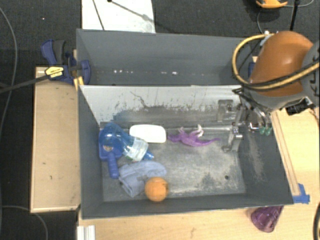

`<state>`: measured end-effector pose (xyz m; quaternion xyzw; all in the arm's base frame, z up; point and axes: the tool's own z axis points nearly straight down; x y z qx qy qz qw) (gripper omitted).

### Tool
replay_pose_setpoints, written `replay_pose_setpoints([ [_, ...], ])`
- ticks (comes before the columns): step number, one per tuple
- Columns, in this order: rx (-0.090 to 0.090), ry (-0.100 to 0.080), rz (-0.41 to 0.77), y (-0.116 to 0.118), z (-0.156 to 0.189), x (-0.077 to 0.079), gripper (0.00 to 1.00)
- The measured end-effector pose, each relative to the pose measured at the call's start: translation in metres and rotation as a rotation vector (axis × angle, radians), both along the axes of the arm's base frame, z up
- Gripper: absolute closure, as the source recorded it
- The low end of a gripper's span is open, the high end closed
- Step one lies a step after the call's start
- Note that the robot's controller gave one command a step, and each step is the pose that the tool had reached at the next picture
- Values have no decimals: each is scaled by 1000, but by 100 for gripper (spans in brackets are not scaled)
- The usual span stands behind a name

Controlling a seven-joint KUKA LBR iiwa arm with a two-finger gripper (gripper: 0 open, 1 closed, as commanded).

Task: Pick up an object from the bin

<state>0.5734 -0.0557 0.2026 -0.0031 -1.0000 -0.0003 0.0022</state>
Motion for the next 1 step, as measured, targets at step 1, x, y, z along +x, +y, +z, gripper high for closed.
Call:
replay_pose_setpoints([
  [1,-1,-8,1,0,5,2,0],
])
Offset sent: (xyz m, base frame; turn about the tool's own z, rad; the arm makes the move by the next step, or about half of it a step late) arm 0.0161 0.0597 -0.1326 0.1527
